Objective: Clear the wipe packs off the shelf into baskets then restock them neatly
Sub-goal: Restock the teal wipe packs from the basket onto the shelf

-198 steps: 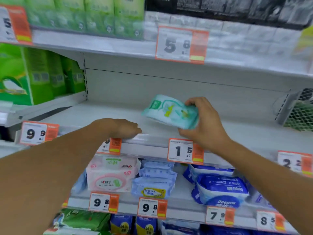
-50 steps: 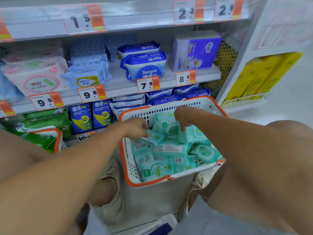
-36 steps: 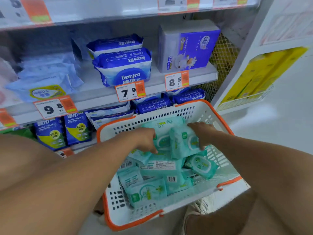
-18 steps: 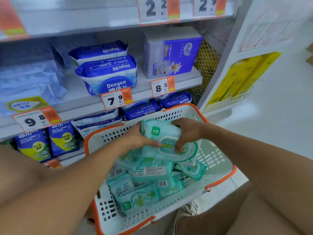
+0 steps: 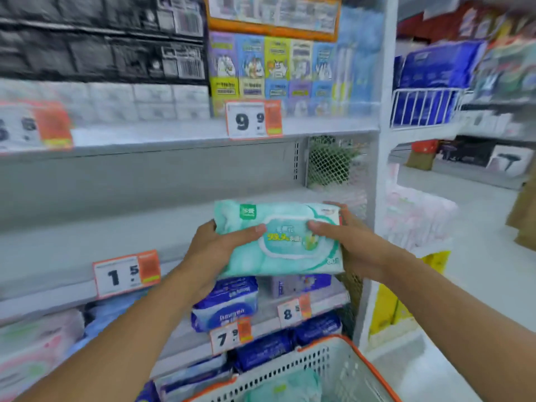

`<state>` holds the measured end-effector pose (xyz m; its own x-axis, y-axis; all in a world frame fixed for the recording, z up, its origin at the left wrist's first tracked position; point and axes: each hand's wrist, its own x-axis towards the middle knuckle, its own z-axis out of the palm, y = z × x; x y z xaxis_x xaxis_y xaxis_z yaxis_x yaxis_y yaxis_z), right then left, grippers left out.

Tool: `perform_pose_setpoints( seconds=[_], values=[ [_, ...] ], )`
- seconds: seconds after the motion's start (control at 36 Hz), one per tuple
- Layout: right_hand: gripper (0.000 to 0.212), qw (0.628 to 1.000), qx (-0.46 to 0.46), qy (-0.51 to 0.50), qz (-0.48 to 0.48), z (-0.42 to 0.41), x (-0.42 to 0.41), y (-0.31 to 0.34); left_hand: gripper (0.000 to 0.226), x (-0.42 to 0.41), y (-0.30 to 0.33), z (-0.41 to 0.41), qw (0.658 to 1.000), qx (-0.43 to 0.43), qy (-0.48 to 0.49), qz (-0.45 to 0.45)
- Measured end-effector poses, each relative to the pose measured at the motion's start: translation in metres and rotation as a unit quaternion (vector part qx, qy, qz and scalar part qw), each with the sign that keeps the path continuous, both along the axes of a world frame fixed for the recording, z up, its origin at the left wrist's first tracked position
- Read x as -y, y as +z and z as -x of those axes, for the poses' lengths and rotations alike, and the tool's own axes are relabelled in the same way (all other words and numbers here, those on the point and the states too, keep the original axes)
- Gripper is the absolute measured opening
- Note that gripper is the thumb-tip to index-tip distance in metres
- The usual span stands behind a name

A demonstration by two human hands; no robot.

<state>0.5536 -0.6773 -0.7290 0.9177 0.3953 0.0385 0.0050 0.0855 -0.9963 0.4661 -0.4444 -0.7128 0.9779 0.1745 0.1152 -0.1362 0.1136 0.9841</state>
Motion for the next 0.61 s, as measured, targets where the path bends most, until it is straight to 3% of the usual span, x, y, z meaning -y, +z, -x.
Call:
perform_pose_setpoints(
  seconds=[0.11, 0.22, 0.31, 0.44, 0.53, 0.61],
  values=[
    [0.085, 0.999, 0.019, -0.019, -0.038, -0.009, -0.010, 0.024, 0.058, -0.004, 0.012, -0.016, 1.000, 0.013, 0.000, -0.005],
    [0.056, 0.999, 0.043, -0.027, -0.013, -0.036, -0.015, 0.040, 0.048, -0.014, 0.023, -0.049, 0.998, 0.016, 0.004, -0.060],
    [0.057, 0.997, 0.067, -0.036, -0.006, -0.068, -0.021, 0.052, 0.057, -0.024, 0.030, -0.085, 0.995, 0.020, -0.025, -0.098],
    [0.043, 0.988, 0.125, -0.056, 0.071, -0.132, -0.028, 0.060, 0.039, -0.040, 0.029, -0.161, 0.984, 0.051, -0.011, -0.170],
    [0.030, 0.982, 0.132, -0.054, 0.125, -0.176, -0.031, 0.049, 0.046, -0.046, 0.018, -0.207, 0.975, 0.033, -0.019, -0.217],
    [0.060, 0.972, 0.110, -0.053, 0.199, -0.223, -0.031, 0.028, 0.064, -0.049, -0.003, -0.248, 0.967, -0.013, -0.038, -0.251]
  ],
)
